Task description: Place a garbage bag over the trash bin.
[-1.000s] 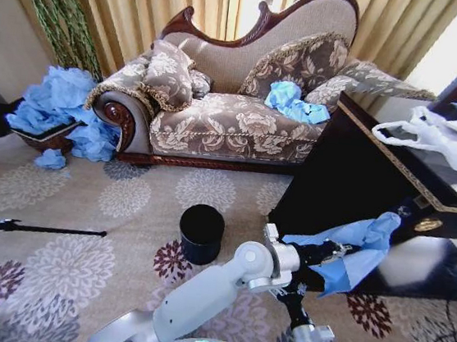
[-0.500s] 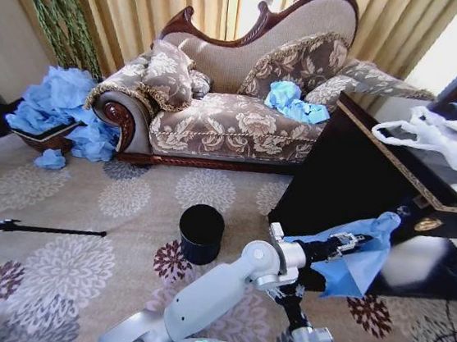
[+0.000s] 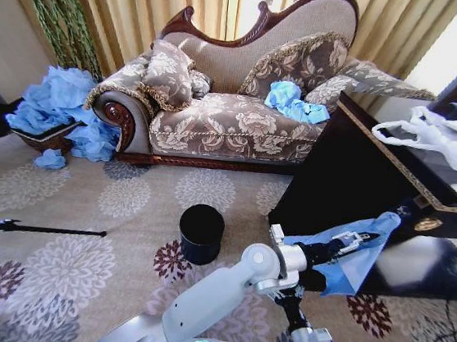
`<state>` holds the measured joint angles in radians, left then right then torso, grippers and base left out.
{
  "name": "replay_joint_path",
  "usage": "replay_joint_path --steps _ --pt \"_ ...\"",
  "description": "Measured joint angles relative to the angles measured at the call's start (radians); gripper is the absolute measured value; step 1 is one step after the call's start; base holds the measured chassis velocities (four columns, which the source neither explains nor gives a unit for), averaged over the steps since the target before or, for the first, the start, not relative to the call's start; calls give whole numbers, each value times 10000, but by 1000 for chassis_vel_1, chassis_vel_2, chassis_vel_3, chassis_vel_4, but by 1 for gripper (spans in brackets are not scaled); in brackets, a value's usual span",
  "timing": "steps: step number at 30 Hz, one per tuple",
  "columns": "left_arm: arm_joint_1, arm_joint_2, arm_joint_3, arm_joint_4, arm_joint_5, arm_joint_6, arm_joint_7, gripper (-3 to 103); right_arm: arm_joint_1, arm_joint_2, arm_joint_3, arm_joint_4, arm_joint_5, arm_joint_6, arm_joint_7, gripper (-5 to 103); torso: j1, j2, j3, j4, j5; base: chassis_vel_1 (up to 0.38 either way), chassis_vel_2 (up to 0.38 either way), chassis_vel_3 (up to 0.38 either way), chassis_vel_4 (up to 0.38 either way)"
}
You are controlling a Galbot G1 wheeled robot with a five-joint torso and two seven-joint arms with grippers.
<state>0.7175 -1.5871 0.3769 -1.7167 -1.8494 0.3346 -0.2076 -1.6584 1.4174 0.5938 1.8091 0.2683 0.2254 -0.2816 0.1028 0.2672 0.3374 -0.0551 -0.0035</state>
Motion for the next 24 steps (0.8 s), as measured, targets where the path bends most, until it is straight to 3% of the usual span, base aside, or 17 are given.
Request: replay_joint_path --steps 2,11,16,19,21,24 --pt "3 -35 -45 31 2 -4 108 92 -5 8 -9 -28 -23 1 -5 100 0 0 0 -1 0 0 0 0 0" --pt "-50 -215 -116 483 82 -37 670 96 -41 -33 -2 -18 -34 1 -9 100 0 0 0 -1 0 0 0 0 0" --pt "2 -215 -117 558 154 -169 830 86 -74 -39 12 -33 -52 1 -10 100 0 0 0 -1 0 0 0 0 0" --pt "6 -216 -136 630 187 -197 938 74 -76 -22 -26 -49 -94 1 -10 100 0 0 0 -1 0 0 0 0 0" --pt "3 -216 -138 663 202 -197 968 74 -75 -20 -43 -50 -105 0 -9 100 0 0 0 -1 0 0 0 0 0" --pt "-26 -216 -115 790 272 -195 1040 62 -60 -16 -125 -52 -154 -16 -2 100 0 0 0 0 0 0 0 0 0"
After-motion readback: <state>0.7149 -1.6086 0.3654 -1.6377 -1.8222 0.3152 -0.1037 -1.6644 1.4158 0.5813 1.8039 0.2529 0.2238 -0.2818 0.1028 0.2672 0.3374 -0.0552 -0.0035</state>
